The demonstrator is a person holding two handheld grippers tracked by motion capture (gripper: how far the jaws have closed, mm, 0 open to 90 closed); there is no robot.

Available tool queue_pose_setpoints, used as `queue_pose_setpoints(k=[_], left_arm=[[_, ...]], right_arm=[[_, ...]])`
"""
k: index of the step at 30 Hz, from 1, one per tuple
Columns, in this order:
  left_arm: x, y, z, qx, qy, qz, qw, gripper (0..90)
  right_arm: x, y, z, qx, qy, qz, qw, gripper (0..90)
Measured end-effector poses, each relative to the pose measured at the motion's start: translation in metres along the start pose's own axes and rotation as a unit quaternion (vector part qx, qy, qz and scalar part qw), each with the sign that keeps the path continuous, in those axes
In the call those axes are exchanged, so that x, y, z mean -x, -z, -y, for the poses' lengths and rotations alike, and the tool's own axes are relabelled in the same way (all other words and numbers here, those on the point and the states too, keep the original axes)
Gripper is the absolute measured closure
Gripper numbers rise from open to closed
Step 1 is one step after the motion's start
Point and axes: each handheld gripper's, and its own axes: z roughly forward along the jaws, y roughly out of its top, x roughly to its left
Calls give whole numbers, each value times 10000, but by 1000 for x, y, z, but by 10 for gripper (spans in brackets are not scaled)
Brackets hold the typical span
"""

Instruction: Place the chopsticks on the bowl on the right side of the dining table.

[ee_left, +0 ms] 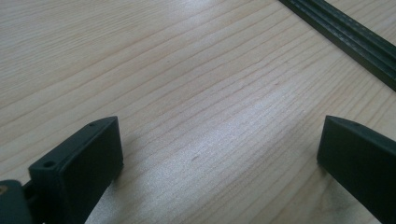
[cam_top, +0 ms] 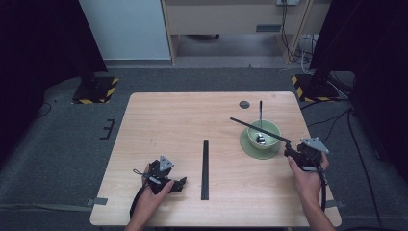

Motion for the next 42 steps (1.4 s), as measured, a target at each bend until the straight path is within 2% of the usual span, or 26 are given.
queue_pose_setpoints(k=[4, 15, 22, 25, 32, 42], left_arm=[[0, 0, 0, 0, 3, -1, 10000, 0], [1, 0, 0, 0, 3, -9, 10000, 0], [2, 0, 0, 3, 2, -6, 10000, 0], [2, 0, 0, 3, 3, -6, 10000, 0], [2, 0, 0, -2, -5, -5, 10000, 0], [2, 0, 0, -3, -6, -6, 10000, 0]], right_arm=[[2, -2, 0, 50, -64, 19, 10000, 295], [3, -1, -2, 55, 41, -9, 10000, 277], [8, 3, -12, 54, 316, -59, 9995, 262], [8, 5, -11, 63, 390, -79, 9992, 260], [4, 1, -2, -13, 357, -113, 9993, 262], [0, -4, -4, -52, 395, -47, 9992, 269]])
